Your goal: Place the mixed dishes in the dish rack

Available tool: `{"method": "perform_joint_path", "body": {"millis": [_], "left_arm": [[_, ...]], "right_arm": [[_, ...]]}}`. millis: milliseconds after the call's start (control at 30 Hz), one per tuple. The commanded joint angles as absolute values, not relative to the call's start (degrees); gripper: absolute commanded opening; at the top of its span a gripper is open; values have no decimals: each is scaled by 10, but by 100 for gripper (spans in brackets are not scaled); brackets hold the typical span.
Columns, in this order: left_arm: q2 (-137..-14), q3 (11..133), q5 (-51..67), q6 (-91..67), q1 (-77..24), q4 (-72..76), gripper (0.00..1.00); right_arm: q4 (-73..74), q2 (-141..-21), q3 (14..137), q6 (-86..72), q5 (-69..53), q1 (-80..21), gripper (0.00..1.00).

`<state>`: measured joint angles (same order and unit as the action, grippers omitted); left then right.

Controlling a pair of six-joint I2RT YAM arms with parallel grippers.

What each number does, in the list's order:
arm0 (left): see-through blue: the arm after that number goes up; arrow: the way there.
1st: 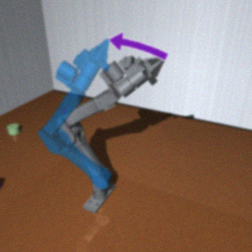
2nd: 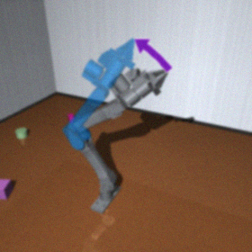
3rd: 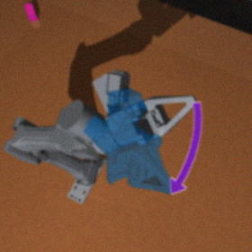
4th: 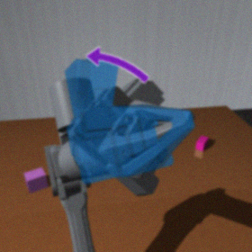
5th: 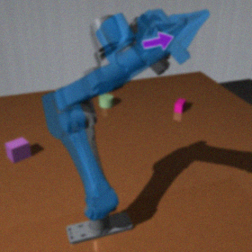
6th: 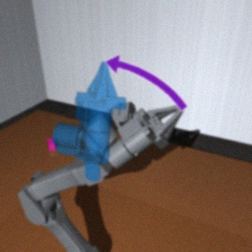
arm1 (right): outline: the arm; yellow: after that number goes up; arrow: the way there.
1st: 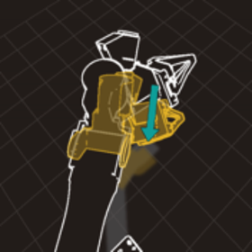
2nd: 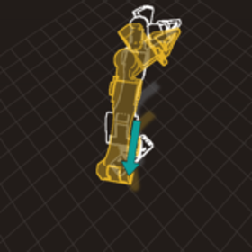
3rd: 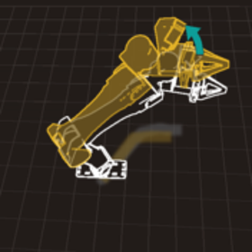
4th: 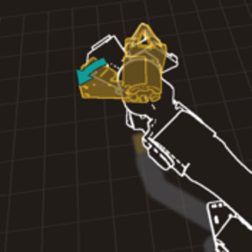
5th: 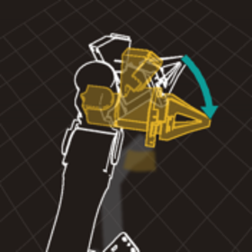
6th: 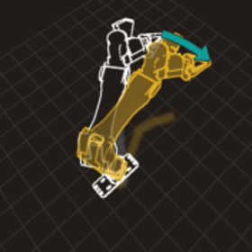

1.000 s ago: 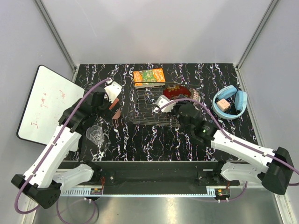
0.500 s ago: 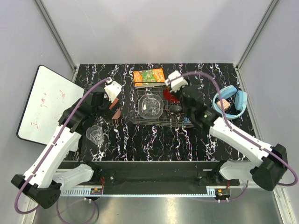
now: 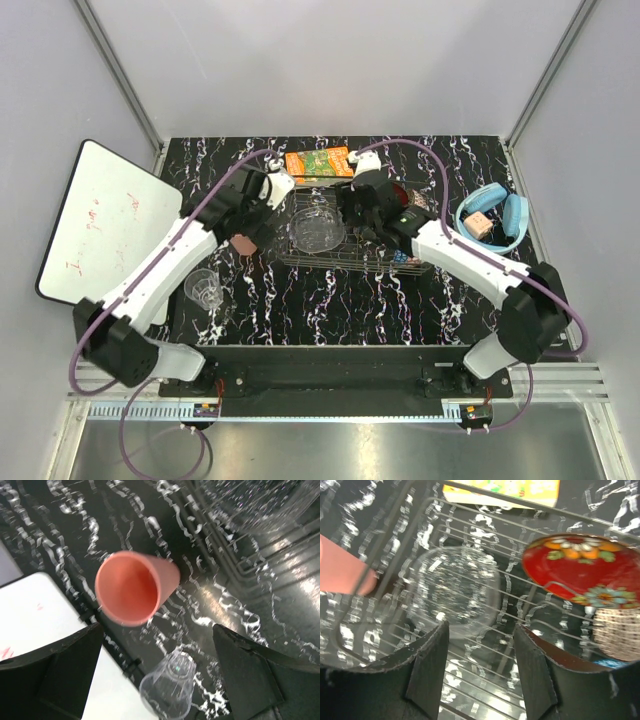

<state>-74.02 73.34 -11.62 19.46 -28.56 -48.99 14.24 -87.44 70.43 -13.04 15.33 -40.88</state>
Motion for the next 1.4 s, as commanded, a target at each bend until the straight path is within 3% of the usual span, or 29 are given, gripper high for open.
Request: {"method": "perform_joint_path", "body": {"millis": [0, 400, 767, 1367], "left_arm": [[-787, 787, -67, 182, -286, -436, 96], [-783, 751, -72, 172, -286, -386, 95], [-747, 720, -78, 174, -285, -369, 96], [-712, 699, -92, 186, -286, -369, 96]], "right_arm": [[98, -924, 729, -212, 116, -406, 60], [135, -1054, 768, -361, 137, -406, 52], [183, -1070, 767, -426, 170, -407, 59], [125, -1143, 766, -526, 195, -406, 52]]}}
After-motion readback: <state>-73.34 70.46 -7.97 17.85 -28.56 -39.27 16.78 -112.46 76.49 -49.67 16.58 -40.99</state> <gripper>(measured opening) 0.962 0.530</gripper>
